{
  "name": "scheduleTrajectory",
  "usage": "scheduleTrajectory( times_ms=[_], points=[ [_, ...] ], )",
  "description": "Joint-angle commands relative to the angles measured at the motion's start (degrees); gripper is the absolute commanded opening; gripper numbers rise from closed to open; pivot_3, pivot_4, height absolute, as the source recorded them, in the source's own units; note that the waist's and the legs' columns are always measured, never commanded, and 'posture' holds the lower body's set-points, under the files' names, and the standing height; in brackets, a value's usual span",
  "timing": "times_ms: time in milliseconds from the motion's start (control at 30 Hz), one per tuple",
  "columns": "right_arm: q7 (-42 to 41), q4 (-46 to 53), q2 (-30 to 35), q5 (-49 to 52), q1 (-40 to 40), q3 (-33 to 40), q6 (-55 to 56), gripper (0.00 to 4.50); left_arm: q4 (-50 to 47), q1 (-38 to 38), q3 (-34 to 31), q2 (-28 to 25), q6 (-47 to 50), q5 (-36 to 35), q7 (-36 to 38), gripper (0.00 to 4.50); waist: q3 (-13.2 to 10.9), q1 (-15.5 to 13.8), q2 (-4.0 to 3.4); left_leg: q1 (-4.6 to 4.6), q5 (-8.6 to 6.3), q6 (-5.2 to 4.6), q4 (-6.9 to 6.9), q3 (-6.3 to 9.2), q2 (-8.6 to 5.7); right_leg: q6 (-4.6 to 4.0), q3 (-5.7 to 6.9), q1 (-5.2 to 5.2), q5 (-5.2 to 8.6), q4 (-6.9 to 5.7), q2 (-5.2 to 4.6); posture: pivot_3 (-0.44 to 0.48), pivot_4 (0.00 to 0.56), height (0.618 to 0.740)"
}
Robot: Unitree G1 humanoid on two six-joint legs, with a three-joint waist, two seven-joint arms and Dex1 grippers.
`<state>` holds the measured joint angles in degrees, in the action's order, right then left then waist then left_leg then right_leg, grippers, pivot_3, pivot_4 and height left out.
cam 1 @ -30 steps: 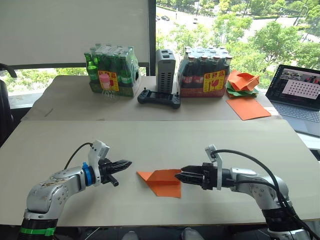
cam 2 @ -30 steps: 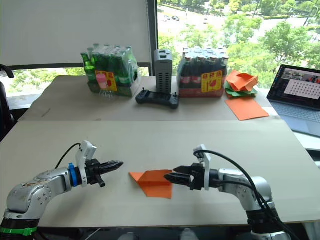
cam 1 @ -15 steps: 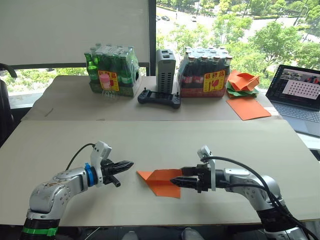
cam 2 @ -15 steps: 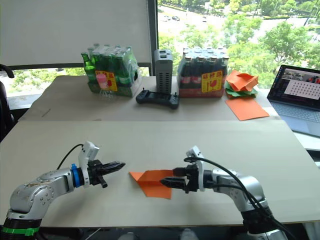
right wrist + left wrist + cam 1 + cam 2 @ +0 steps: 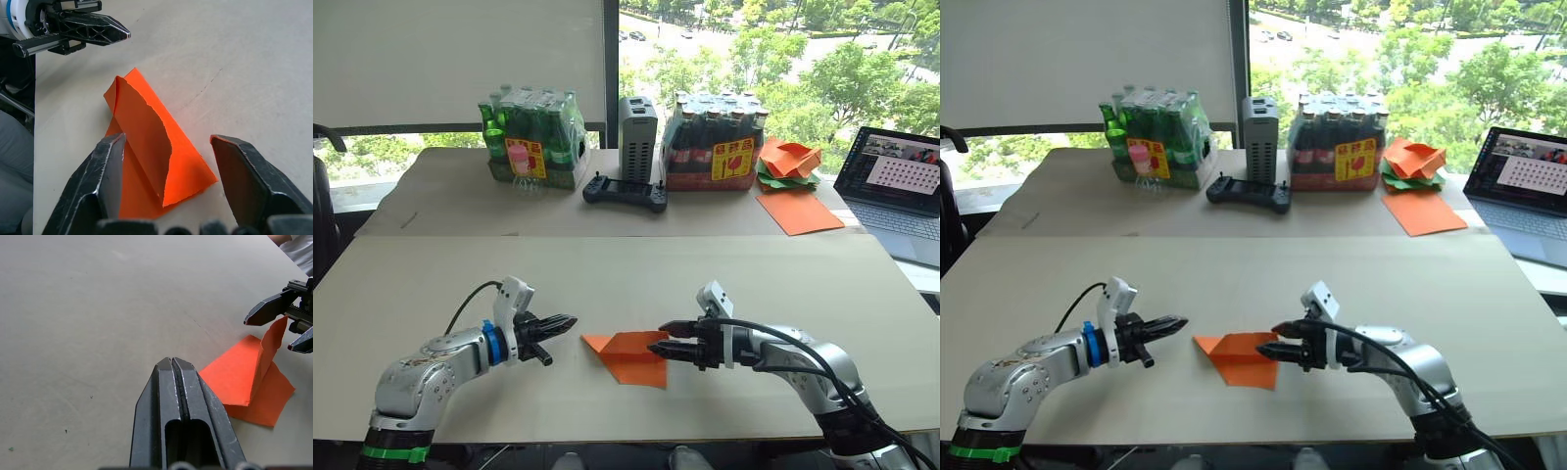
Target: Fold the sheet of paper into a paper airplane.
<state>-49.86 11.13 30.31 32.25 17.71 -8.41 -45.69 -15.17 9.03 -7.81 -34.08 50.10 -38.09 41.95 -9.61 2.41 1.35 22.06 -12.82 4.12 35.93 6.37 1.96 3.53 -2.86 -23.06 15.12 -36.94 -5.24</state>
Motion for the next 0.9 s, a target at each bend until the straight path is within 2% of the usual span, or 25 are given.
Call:
scheduleTrajectory(
  times_ms=[33, 67, 100, 167, 267, 333, 533, 733, 900],
  points=[
    [-0.2, 2.3, 0.0, 0.7, 0.5, 0.9, 0.4, 2.65, -1.2, 0.3, -0.1, -0.1, -1.3, -0.1, 0.2, 0.00, 0.0, 0.0, 0.00, 0.00, 0.00, 0.00, 0.00, 0.00, 0.00, 0.00, 0.00, 0.00, 0.00, 0.00, 0.00, 0.000, 0.150, 0.740],
    [-0.1, 2.3, -0.2, 1.0, 0.4, 1.1, 0.2, 2.65, -1.2, 0.3, -0.1, -0.2, -1.3, -0.1, 0.2, 0.00, 0.0, 0.0, 0.00, 0.00, 0.00, 0.00, 0.00, 0.00, 0.00, 0.00, 0.00, 0.00, 0.00, 0.00, 0.00, 0.000, 0.150, 0.740],
    [-0.2, 2.3, -0.2, 1.1, 0.4, 1.1, 0.2, 2.17, -1.2, 0.3, -0.1, -0.2, -1.3, 0.0, 0.2, 0.00, 0.0, 0.0, 0.00, 0.00, 0.00, 0.00, 0.00, 0.00, 0.00, 0.00, 0.00, 0.00, 0.00, 0.00, 0.00, 0.000, 0.150, 0.740],
    [-0.3, 2.5, -0.2, 1.0, 0.3, 1.0, 0.4, 1.62, -1.2, 0.2, 0.0, -0.2, -1.3, 0.0, 0.2, 0.00, 0.0, 0.0, 0.00, 0.00, 0.00, 0.00, 0.00, 0.00, 0.00, 0.00, 0.00, 0.00, 0.00, -0.01, 0.00, 0.000, 0.150, 0.740],
    [-1.2, 3.1, 0.2, 0.8, -0.1, 0.4, 0.9, 0.47, -1.2, 0.2, 0.0, -0.3, -1.3, 0.0, 0.1, 0.00, 0.0, 0.0, 0.00, 0.00, 0.00, 0.00, 0.00, 0.00, 0.00, 0.00, 0.00, 0.00, 0.00, -0.01, 0.00, 0.000, 0.150, 0.740],
    [-1.4, 3.3, 0.4, 0.6, -0.2, 0.2, 1.1, 0.10, -1.2, 0.1, -0.1, -0.3, -1.2, 0.0, 0.1, 0.00, 0.0, 0.0, 0.00, 0.00, 0.00, 0.00, 0.00, 0.00, 0.00, 0.00, 0.00, 0.00, 0.00, -0.02, 0.00, 0.000, 0.150, 0.740],
    [-2.2, 3.6, 1.9, -5.6, 0.4, -1.5, 9.4, 0.10, -1.1, 0.0, -0.1, -0.4, -1.2, 0.1, 0.2, 0.00, 0.0, 0.0, 0.00, 0.00, 0.00, 0.00, 0.01, 0.00, 0.00, 0.00, 0.00, 0.00, 0.00, -0.02, 0.00, 0.000, 0.150, 0.740],
    [0.3, -0.9, 2.2, -21.7, 2.4, -4.4, 35.8, 0.10, -0.7, 0.0, 0.2, -0.4, -1.4, 0.4, 0.3, 0.00, 0.0, 0.1, 0.00, -0.01, 0.00, 0.01, 0.01, 0.00, 0.00, 0.00, 0.00, -0.01, 0.00, -0.02, -0.01, 0.000, 0.150, 0.740],
    [3.3, -4.0, 0.3, -28.9, 2.8, -4.6, 53.0, 0.10, -0.7, 0.1, 0.3, -0.5, -1.3, 0.4, 0.4, 0.00, 0.0, 0.0, 0.00, -0.01, 0.01, 0.02, 0.01, 0.00, 0.00, 0.00, 0.00, -0.01, 0.00, -0.04, -0.01, 0.000, 0.150, 0.740]
  ],
)
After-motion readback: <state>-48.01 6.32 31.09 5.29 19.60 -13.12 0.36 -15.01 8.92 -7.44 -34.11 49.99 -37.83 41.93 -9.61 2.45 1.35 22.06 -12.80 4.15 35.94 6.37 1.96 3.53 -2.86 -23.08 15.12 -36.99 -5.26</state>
